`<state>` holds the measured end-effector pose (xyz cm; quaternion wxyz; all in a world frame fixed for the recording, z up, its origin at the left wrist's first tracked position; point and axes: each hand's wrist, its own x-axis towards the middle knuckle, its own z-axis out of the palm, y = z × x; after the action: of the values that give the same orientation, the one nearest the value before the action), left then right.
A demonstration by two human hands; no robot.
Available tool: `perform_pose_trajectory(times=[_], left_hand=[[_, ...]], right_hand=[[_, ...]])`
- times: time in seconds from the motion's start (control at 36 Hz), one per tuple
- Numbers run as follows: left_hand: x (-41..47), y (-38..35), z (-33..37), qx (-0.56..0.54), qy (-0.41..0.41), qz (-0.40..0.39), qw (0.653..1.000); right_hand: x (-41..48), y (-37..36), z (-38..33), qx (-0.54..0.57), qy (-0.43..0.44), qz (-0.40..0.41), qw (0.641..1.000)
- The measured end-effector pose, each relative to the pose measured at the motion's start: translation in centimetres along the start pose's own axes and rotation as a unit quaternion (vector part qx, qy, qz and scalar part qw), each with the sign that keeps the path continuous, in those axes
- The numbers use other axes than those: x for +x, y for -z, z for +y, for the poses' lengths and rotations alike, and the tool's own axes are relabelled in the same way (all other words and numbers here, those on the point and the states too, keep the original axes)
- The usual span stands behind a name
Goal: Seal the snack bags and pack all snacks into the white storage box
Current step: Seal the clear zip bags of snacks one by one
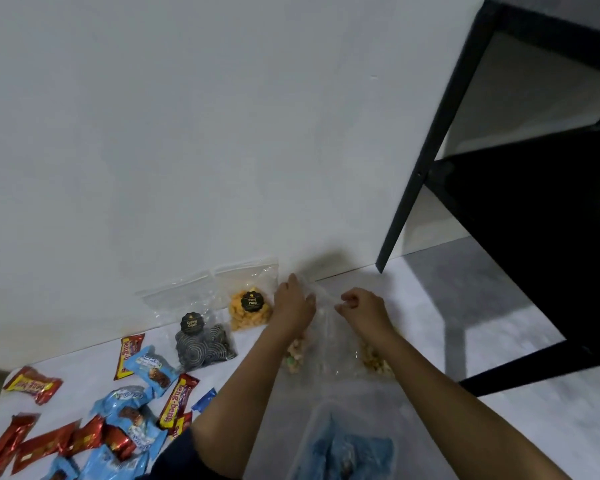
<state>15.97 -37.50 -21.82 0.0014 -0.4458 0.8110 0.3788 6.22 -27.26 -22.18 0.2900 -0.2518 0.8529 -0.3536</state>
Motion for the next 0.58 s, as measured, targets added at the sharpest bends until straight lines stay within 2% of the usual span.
perform_pose_trajectory(times=[0.11,0.22,0.31,0.36,0.44,0.58], left_hand=[[0.2,-0.3,-0.2,-0.048,0.021,0.009,0.999],[-1.1,0.1,-0.8,-0.15,-0.004,0.101,0.984],[-3.0,0.5,-1.3,-0.231,-0.018,0.192,0.954],[-4.4,0.7,-1.7,-0.286,-0.037,0.222,0.931],[-6.1,1.5,-2.2,-0.358,-0.062,0.219,0.905],[-8.2,3.4,-2.9,-0.503,-0.074,0.193,0.839]], right_hand=[[-0.1,0.1,0.3,0.014,0.02,0.027,0.999],[-0.6,0.4,0.8,0.1,0.008,0.023,0.995],[-1.2,0.9,0.6,0.168,0.019,-0.012,0.985],[-1.7,1.2,0.1,0.209,0.038,-0.037,0.976],[-2.7,1.2,-1.2,0.255,0.065,-0.052,0.963],[-4.3,0.9,-3.3,0.288,0.112,-0.056,0.949]])
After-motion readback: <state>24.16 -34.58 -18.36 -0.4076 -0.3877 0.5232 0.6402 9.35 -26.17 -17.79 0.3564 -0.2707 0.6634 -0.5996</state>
